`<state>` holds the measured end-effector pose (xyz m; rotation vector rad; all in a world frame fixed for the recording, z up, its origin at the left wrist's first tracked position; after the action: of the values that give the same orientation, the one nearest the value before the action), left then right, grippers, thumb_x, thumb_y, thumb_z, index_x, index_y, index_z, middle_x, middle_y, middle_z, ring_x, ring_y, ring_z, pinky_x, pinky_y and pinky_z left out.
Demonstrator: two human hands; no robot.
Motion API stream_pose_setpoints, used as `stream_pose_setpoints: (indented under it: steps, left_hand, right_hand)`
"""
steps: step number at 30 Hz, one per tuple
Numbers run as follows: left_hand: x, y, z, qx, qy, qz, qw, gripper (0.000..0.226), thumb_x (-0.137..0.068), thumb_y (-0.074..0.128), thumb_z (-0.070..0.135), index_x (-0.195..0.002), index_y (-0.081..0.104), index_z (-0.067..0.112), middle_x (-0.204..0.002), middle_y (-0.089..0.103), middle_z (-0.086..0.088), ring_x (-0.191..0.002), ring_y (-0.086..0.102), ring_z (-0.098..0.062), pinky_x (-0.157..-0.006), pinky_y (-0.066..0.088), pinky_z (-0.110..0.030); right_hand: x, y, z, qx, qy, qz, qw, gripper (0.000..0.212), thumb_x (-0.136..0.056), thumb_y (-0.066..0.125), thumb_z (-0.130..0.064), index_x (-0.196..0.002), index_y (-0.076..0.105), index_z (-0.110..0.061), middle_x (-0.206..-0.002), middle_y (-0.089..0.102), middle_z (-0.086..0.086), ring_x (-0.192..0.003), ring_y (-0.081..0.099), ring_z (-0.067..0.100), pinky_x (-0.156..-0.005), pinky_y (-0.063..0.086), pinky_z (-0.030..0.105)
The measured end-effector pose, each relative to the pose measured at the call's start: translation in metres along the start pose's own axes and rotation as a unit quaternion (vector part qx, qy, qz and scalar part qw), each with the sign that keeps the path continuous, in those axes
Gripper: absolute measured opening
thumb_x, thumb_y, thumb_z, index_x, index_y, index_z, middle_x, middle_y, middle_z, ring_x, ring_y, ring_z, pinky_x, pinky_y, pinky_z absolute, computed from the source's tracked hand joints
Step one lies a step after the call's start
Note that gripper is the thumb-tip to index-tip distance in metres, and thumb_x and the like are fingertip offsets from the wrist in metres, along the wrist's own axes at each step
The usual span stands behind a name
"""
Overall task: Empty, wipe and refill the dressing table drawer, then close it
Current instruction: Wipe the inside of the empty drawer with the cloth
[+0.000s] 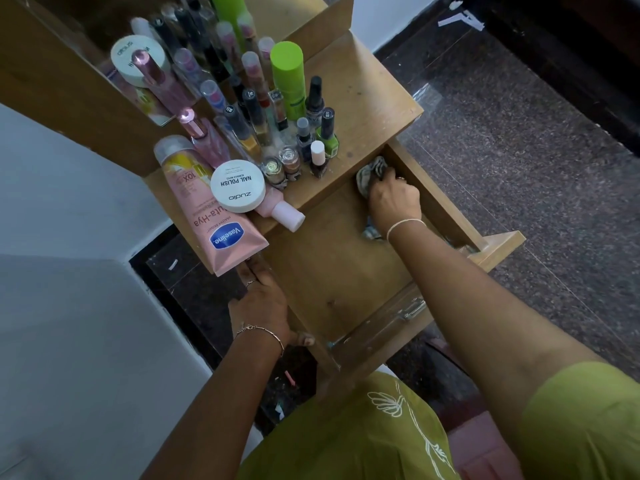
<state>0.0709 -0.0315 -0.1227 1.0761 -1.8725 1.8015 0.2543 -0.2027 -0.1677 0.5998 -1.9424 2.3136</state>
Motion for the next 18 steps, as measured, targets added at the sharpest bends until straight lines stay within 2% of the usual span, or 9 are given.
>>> stream_pose_setpoints:
  steps: [3, 6, 9, 11, 13, 15, 17, 18]
  left_hand:
    - [0.000, 0.002, -0.002, 0.006, 0.006, 0.000, 1.000, 0.150, -0.042, 0.075, 0.075, -0.135, -0.013, -0.003, -0.151, -0.010, -0.032, -0.124, 0.051, -0.033, -0.098, 0.042, -0.042]
    - [-0.001, 0.005, -0.003, 0.009, 0.007, -0.008, 1.000, 0.140, -0.043, 0.076, 0.073, -0.133, -0.004, 0.001, -0.151, 0.013, -0.026, -0.120, 0.054, -0.033, -0.097, 0.045, -0.043]
    - [-0.001, 0.006, -0.003, 0.011, 0.008, 0.000, 1.000, 0.133, -0.042, 0.078, 0.072, -0.126, -0.001, 0.004, -0.145, 0.027, -0.025, -0.116, 0.057, -0.032, -0.094, 0.047, -0.042]
    - [-0.001, 0.005, -0.003, 0.016, 0.003, 0.014, 1.000, 0.134, -0.042, 0.079, 0.071, -0.124, -0.004, 0.005, -0.144, 0.032, -0.024, -0.115, 0.058, -0.031, -0.093, 0.047, -0.043]
    - [0.001, 0.003, -0.003, 0.022, -0.003, 0.022, 1.000, 0.139, -0.039, 0.080, 0.071, -0.125, -0.009, 0.005, -0.147, 0.027, -0.025, -0.117, 0.057, -0.032, -0.094, 0.045, -0.044]
    - [0.002, 0.001, -0.002, 0.033, -0.007, 0.027, 0.999, 0.145, -0.038, 0.081, 0.069, -0.128, -0.012, 0.004, -0.150, 0.019, -0.024, -0.120, 0.055, -0.031, -0.096, 0.043, -0.044]
    - [0.003, 0.000, -0.002, 0.042, -0.011, 0.026, 0.999, 0.154, -0.037, 0.081, 0.069, -0.134, -0.016, -0.001, -0.154, 0.000, -0.025, -0.126, 0.050, -0.030, -0.098, 0.041, -0.043]
    - [0.003, 0.000, -0.002, 0.045, -0.013, 0.026, 0.999, 0.157, -0.036, 0.081, 0.068, -0.136, -0.017, -0.002, -0.154, -0.009, -0.026, -0.128, 0.047, -0.030, -0.098, 0.040, -0.043]
  right_hand:
    - [0.000, 0.003, -0.002, 0.018, -0.013, -0.011, 1.000, 0.036, -0.098, 0.036, -0.008, -0.132, 0.048, -0.004, -0.126, 0.047, 0.018, -0.098, 0.059, 0.032, -0.065, 0.042, 0.036]
    - [0.005, 0.006, 0.003, 0.027, -0.011, -0.043, 0.999, 0.036, -0.099, 0.034, -0.007, -0.130, 0.051, -0.004, -0.127, 0.050, 0.018, -0.106, 0.058, 0.032, -0.076, 0.048, 0.039]
    - [0.019, 0.013, 0.012, 0.049, -0.004, -0.096, 0.994, 0.038, -0.100, 0.031, -0.011, -0.133, 0.049, -0.005, -0.132, 0.048, 0.018, -0.116, 0.055, 0.034, -0.088, 0.048, 0.041]
    - [0.030, 0.019, 0.017, 0.080, -0.006, -0.129, 0.988, 0.038, -0.100, 0.033, -0.011, -0.134, 0.049, -0.008, -0.133, 0.052, 0.014, -0.120, 0.054, 0.030, -0.087, 0.049, 0.040]
    - [0.039, 0.023, 0.023, 0.105, 0.004, -0.178, 0.978, 0.037, -0.098, 0.040, -0.014, -0.133, 0.052, -0.010, -0.131, 0.057, 0.008, -0.119, 0.055, 0.025, -0.083, 0.050, 0.037]
    - [0.043, 0.028, 0.031, 0.113, 0.023, -0.238, 0.964, 0.044, -0.092, 0.055, -0.024, -0.134, 0.051, -0.011, -0.131, 0.058, 0.003, -0.119, 0.057, 0.023, -0.082, 0.049, 0.033]
    - [0.048, 0.031, 0.038, 0.122, 0.035, -0.295, 0.947, 0.051, -0.084, 0.065, -0.036, -0.129, 0.056, -0.014, -0.127, 0.061, 0.000, -0.115, 0.059, 0.021, -0.075, 0.047, 0.030]
    - [0.048, 0.032, 0.041, 0.132, 0.033, -0.307, 0.942, 0.047, -0.083, 0.065, -0.037, -0.124, 0.060, -0.015, -0.123, 0.063, -0.001, -0.111, 0.061, 0.021, -0.072, 0.047, 0.030]
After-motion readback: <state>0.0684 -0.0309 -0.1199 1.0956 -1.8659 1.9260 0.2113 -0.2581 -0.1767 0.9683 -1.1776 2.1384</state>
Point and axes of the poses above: each hand's wrist, its own x-axis away from the middle knuckle, its own y-axis out of the palm, z = x × y, the point moved 4 cm from there along -x, towards the middle knuckle
